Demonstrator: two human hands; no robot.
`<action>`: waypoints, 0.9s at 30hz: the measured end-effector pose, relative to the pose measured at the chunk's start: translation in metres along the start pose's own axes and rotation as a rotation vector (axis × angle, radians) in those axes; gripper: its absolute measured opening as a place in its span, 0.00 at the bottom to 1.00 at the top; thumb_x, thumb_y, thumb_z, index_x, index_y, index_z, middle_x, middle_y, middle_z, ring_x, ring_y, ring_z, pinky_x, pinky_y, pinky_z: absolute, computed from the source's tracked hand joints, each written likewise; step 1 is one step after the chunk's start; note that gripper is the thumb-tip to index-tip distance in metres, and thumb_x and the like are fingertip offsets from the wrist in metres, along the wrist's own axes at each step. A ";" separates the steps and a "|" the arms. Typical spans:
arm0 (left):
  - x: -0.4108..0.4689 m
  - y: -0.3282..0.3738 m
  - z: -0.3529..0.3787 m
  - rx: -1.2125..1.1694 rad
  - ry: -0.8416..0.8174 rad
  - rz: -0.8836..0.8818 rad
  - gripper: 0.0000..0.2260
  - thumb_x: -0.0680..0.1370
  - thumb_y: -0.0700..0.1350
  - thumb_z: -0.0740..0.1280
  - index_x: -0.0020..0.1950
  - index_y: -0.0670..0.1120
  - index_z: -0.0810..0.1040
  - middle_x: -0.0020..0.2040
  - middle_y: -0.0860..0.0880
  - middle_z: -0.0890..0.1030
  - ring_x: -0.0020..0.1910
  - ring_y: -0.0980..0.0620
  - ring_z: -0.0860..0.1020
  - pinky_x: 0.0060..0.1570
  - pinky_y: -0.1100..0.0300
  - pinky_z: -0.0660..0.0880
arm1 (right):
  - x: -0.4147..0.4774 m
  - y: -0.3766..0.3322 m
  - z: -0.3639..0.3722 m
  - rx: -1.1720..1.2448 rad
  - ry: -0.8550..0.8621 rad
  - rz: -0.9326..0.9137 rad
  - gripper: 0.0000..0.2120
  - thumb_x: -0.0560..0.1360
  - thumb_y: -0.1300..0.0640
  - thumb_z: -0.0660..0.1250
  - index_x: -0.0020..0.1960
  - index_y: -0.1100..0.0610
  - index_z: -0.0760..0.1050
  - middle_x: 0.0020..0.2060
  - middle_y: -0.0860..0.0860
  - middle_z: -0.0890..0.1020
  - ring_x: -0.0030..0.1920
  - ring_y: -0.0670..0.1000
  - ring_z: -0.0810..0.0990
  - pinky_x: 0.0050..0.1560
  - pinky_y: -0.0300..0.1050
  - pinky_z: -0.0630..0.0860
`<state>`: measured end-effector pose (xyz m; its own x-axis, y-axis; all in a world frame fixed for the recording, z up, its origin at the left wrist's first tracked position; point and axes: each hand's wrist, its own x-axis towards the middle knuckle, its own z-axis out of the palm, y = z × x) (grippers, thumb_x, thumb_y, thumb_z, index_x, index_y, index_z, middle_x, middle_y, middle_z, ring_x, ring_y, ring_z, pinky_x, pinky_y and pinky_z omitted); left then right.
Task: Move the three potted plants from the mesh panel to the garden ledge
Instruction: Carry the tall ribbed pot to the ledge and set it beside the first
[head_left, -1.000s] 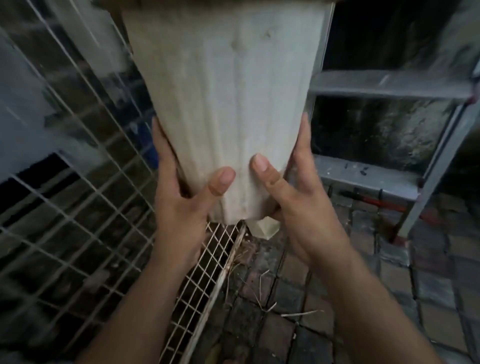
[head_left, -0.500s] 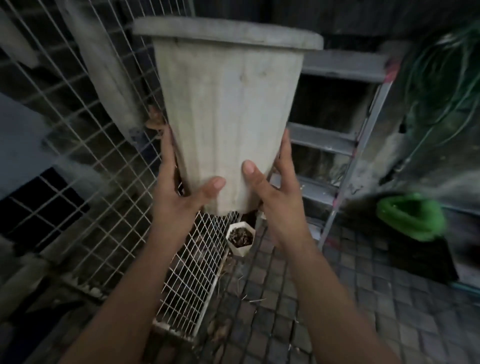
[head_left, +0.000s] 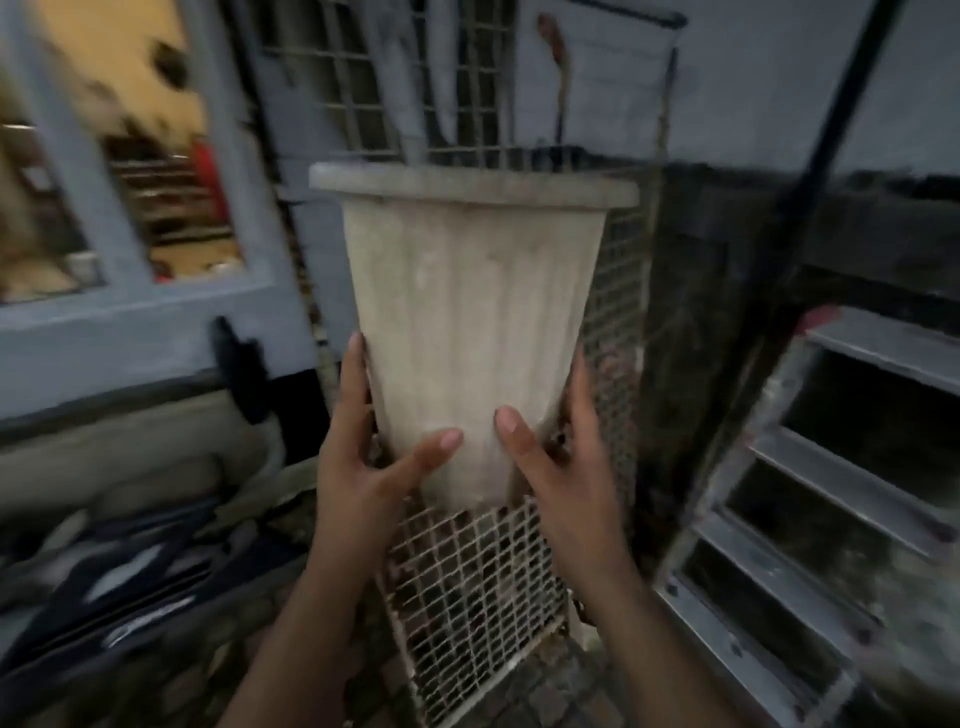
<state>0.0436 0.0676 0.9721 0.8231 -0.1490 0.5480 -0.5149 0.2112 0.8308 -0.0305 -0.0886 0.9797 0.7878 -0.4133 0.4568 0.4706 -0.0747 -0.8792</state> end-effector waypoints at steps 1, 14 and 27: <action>-0.006 0.010 -0.015 0.044 0.051 0.013 0.49 0.66 0.59 0.83 0.80 0.72 0.59 0.82 0.58 0.68 0.78 0.51 0.72 0.71 0.41 0.76 | 0.003 -0.002 0.013 0.014 -0.070 0.003 0.43 0.74 0.46 0.76 0.81 0.34 0.55 0.77 0.40 0.70 0.71 0.42 0.76 0.60 0.38 0.81; -0.071 0.120 -0.297 0.496 0.656 0.130 0.50 0.64 0.55 0.83 0.77 0.78 0.57 0.77 0.47 0.70 0.77 0.45 0.73 0.72 0.39 0.74 | -0.035 0.011 0.332 0.339 -0.740 -0.001 0.47 0.67 0.32 0.78 0.79 0.30 0.57 0.78 0.39 0.69 0.76 0.47 0.72 0.73 0.56 0.74; -0.126 0.142 -0.554 0.633 0.977 0.132 0.56 0.62 0.60 0.86 0.80 0.74 0.54 0.81 0.45 0.66 0.79 0.42 0.70 0.72 0.32 0.72 | -0.116 0.031 0.623 0.533 -1.160 0.092 0.43 0.71 0.44 0.77 0.79 0.29 0.58 0.78 0.38 0.69 0.76 0.45 0.72 0.74 0.59 0.73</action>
<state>-0.0005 0.6513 0.9678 0.4466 0.7016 0.5552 -0.4109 -0.3904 0.8238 0.1402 0.5222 0.9839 0.5826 0.6528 0.4841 0.2841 0.3945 -0.8739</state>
